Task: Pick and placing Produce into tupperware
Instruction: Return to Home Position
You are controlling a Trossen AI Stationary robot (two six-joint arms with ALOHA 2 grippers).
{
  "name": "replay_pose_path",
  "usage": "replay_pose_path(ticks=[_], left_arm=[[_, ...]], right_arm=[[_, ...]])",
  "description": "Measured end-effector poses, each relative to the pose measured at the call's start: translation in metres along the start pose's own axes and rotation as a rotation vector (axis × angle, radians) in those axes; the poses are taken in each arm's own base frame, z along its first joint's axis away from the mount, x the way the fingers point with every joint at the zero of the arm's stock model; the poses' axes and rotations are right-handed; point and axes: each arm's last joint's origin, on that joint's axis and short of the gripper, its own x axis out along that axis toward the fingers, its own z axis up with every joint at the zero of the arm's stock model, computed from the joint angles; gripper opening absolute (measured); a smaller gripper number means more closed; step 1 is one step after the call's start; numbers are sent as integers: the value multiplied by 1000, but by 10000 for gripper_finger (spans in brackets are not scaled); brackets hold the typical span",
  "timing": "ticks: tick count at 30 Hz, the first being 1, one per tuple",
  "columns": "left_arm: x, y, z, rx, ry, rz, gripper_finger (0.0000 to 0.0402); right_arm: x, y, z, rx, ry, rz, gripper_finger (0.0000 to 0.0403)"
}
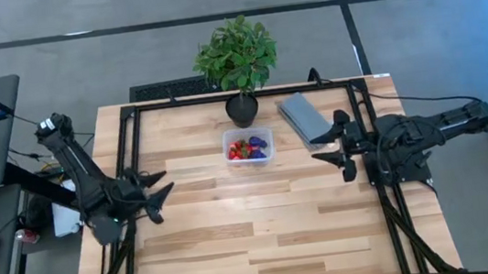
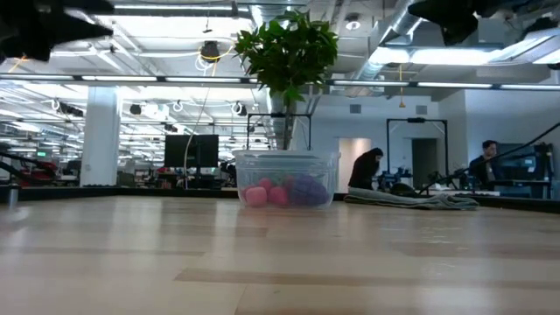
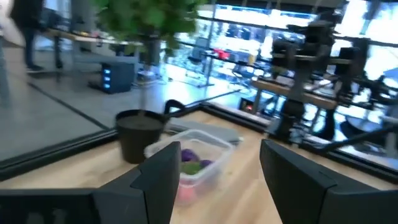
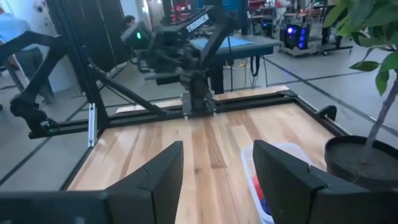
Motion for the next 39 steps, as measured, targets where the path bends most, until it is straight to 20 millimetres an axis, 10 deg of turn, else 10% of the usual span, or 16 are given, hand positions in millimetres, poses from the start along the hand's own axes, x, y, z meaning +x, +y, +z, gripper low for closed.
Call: replay_pose_path(ticks=[11,19,29,39], left_arm=[[12,-38,55,215,-173,-669,210],[47,-16,39,231,-294,-811,210],[68,26,20,201,-345,-732,210],[48,60,9,151,-449,-597,210]], right_arm=[[0,-1,2,3,-15,-4,219],[-2,7,14,-89,-144,119,219],[-24,4,19,-61,-194,159,219],[-67,-6,20,-62,-294,155,219]])
